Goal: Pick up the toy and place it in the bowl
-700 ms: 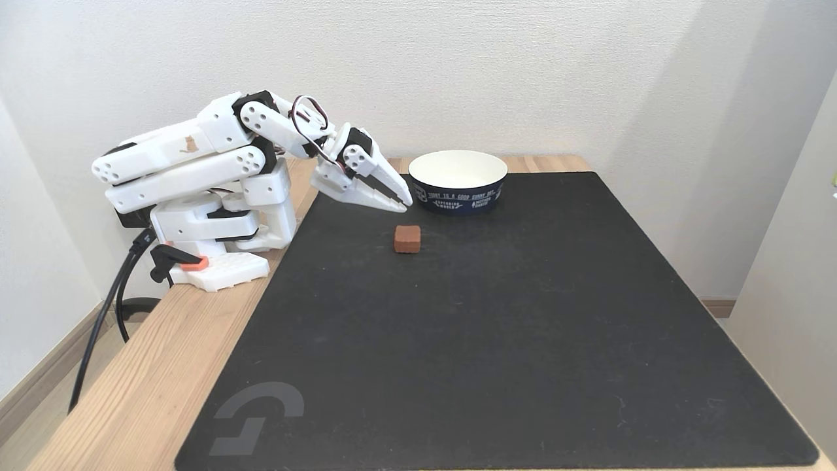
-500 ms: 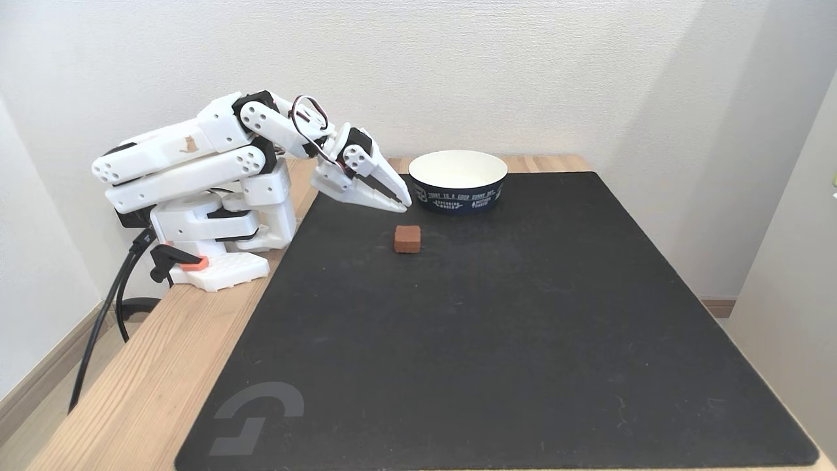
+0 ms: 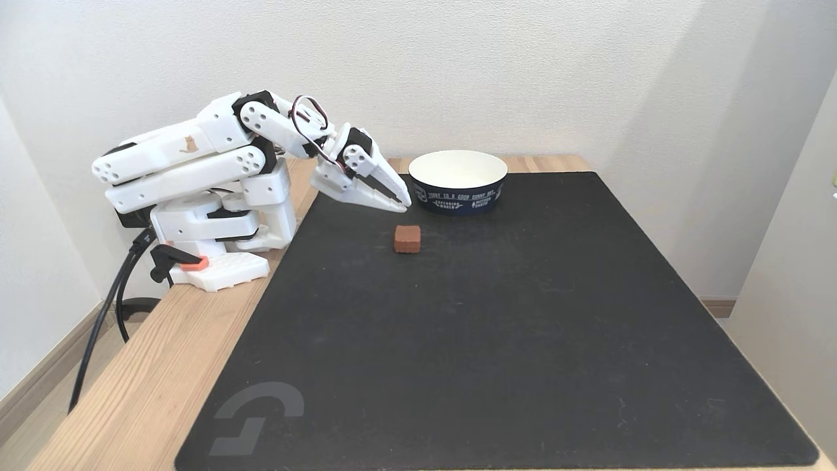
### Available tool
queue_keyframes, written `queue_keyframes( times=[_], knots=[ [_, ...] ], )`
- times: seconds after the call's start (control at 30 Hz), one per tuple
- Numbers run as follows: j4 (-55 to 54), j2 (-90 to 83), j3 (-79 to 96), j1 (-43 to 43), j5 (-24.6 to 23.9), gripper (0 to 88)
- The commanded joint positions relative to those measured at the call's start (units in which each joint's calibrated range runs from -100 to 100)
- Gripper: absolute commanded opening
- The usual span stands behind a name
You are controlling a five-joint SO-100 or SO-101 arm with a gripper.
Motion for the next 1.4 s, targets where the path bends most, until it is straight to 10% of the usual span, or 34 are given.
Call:
queue_keyframes(
  times=[0.0,0.6,0.8,0.97,1.37],
  knots=[
    [0.2,-0.5,0.7,0.0,0.0,2.6],
    [0.2,-0.5,0.7,-0.1,0.1,3.3],
    [0.2,-0.5,0.7,-0.2,0.1,38.4],
    [0.2,0.8,-0.5,1.7,0.1,39.6],
    [4.9,51.2,-31.9,-0.2,-0.5,39.7]
  ],
)
